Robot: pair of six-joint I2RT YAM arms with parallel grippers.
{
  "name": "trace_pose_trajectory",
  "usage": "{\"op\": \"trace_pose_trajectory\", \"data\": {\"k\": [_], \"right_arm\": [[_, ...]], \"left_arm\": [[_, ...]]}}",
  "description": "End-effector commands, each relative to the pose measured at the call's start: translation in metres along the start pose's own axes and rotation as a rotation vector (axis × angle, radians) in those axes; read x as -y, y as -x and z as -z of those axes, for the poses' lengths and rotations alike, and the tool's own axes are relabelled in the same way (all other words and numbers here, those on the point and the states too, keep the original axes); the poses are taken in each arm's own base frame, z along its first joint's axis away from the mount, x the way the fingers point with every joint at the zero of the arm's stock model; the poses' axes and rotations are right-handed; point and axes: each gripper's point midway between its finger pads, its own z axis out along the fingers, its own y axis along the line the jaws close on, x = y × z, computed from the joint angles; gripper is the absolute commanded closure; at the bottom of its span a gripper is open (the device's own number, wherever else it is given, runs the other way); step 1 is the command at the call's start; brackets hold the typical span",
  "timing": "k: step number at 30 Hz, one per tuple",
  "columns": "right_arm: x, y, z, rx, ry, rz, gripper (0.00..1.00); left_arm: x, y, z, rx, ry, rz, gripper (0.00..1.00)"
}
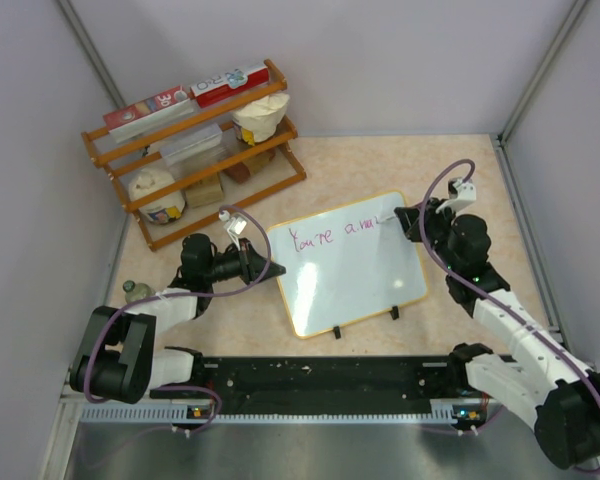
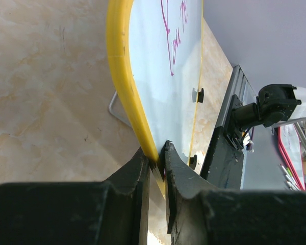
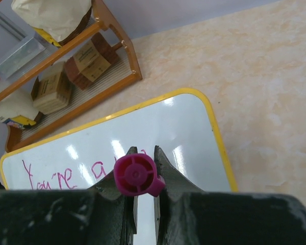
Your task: Write a sentence on the whiteboard
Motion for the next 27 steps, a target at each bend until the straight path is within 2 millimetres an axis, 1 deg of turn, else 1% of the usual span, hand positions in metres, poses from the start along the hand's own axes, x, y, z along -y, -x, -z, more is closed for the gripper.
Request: {"op": "trace_pose_trajectory", "data": {"k": [1,6,8,12,17,24,25,27], "right_arm": [[0.005,-0.006,0.005,-0.005,-0.010,0.001,1.00],[0.008,-0.007,0.006,-0.002,-0.022,-0.001,1.00],[0.008,-0.004,0.005,0.006,-0.028,-0.003,1.00],[0.005,0.009,0.003,0.043,-0.026,-0.010,1.00],[0.001,0.021,-0.001,0.070,-0.024,-0.014,1.00],[-0.003,0.028,-0.005,0.086,-0.014,-0.021,1.00],[-0.003,0.028,-0.006,0.083,-0.016,-0.021,1.00],[0.000,0.032,-0.007,0.100,-0.034,-0.022,1.00]], "left_arm": [[-0.007,0.010,-0.001,0.037,0.028,-0.108,1.00],[-0.006,0.010,-0.001,0.037,0.027,-0.108,1.00],[-0.006,0.011,-0.001,0.038,0.028,-0.111,1.00],[-0.007,0.010,-0.001,0.037,0.027,-0.110,1.00],[-0.007,0.010,-0.001,0.039,0.029,-0.111,1.00],[-0.007,0.010,-0.001,0.039,0.029,-0.111,1.00],[-0.006,0.011,-0.001,0.038,0.028,-0.111,1.00],[-0.006,0.010,-0.001,0.038,0.028,-0.111,1.00]]}}
